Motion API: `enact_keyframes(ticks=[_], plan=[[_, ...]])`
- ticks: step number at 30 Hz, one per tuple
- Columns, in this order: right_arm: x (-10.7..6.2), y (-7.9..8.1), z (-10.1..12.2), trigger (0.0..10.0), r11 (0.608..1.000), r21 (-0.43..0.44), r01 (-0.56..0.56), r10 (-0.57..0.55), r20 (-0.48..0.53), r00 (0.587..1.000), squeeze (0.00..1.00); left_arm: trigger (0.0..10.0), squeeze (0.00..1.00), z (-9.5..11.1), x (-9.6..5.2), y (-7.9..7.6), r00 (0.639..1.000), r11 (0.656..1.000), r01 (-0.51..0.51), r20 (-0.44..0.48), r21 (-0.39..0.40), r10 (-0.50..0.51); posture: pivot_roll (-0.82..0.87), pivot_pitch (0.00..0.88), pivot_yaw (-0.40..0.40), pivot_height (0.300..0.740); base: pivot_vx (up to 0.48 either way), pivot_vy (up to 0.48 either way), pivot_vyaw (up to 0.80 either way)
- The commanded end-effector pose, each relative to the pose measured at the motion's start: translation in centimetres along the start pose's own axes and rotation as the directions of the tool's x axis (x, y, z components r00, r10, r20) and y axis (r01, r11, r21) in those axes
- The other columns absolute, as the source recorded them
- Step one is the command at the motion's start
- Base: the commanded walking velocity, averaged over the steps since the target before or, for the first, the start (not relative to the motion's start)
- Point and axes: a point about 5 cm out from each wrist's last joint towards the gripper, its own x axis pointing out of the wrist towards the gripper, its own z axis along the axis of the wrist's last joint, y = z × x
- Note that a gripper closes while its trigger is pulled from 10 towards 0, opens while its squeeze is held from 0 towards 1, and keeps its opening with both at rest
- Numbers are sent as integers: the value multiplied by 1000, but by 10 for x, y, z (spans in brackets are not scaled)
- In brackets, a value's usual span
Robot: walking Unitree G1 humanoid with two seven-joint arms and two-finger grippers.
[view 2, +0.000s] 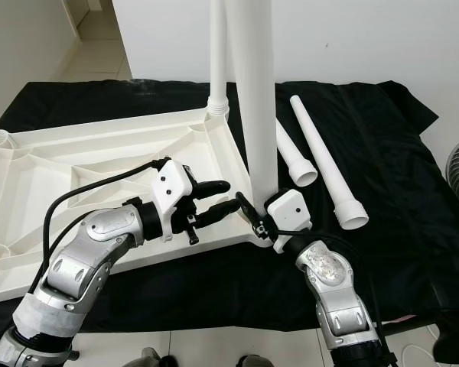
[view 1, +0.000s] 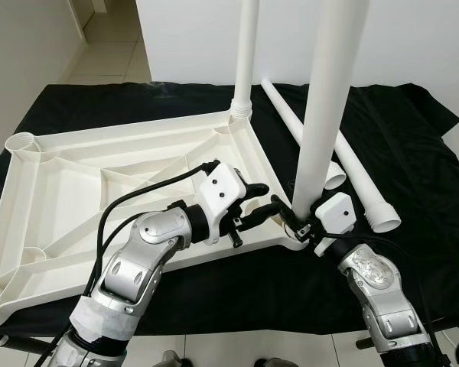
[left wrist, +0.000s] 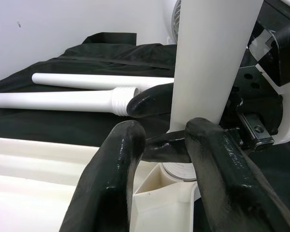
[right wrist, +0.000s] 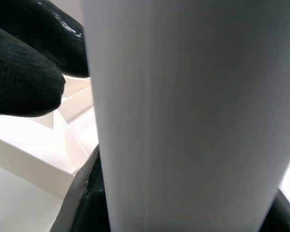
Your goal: Building children table
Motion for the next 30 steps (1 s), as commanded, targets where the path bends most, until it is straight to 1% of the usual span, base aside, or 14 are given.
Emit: enact_keyframes(ticks=[1,3,4,6,8,9,10,19,21,22,23,25,28,30], plan=[[-16,8,-38,10000,995,97,0,20,-204,979,0,10000,0,2,-1,0,1000,1000,-20,6,-8,20,-110,101,60,740,0,0,0],[-16,0,-44,10000,973,211,90,-40,-232,972,0,10000,0,2,-1,1,1000,1000,-21,6,-8,21,-110,101,60,740,0,0,0],[-16,0,-44,10000,973,211,90,-40,-232,972,0,10000,0,2,-1,1,1000,1000,-21,6,-8,21,-110,101,60,740,0,0,0],[-17,-9,-52,10000,934,299,197,-112,-279,954,0,10000,0,2,-1,1,1000,1000,-21,6,-6,21,-110,102,63,740,0,0,0],[-17,-9,-52,10000,934,299,197,-112,-279,954,0,10000,0,2,-1,1,1000,1000,-21,6,-6,21,-110,102,63,740,0,0,0],[-19,-13,-55,10000,918,322,233,-135,-298,945,0,10000,0,2,-1,1,1000,1000,-21,7,-6,21,-110,102,63,740,0,0,0],[-20,-15,-57,10000,910,329,254,-149,-311,939,0,10000,0,2,-1,1,1000,1000,-21,7,-6,21,-110,102,63,740,0,0,0],[-23,-16,-64,10000,897,337,285,-162,-348,923,0,10000,0,2,-1,1,1000,1000,-23,7,-6,23,-110,102,63,740,0,0,0],[-26,-15,-69,10000,883,346,318,-181,-373,910,0,10000,0,2,-2,0,1000,1000,-25,7,-7,25,-106,105,59,740,0,0,0],[-26,-15,-69,10000,883,346,318,-181,-373,910,0,10000,0,2,-2,0,1000,1000,-25,7,-7,25,-106,105,59,740,0,0,0],[-27,-14,-72,10000,867,368,336,-186,-387,903,0,10000,0,2,-2,0,1000,1000,-26,7,-7,26,-106,105,59,740,0,0,0],[-27,-14,-72,10000,867,368,336,-186,-387,903,0,10000,0,2,-2,0,1000,1000,-26,7,-7,26,-106,105,59,740,0,0,0],[-31,-14,-79,10000,815,422,397,-205,-430,879,0,10000,0,2,-2,-1,1000,1000,-25,8,-9,25,-106,105,57,740,0,0,0],[-32,-16,-79,10000,811,421,405,-213,-433,876,0,10000,0,2,-2,-1,1000,1000,-24,9,-10,24,-110,108,61,740,0,0,0]])
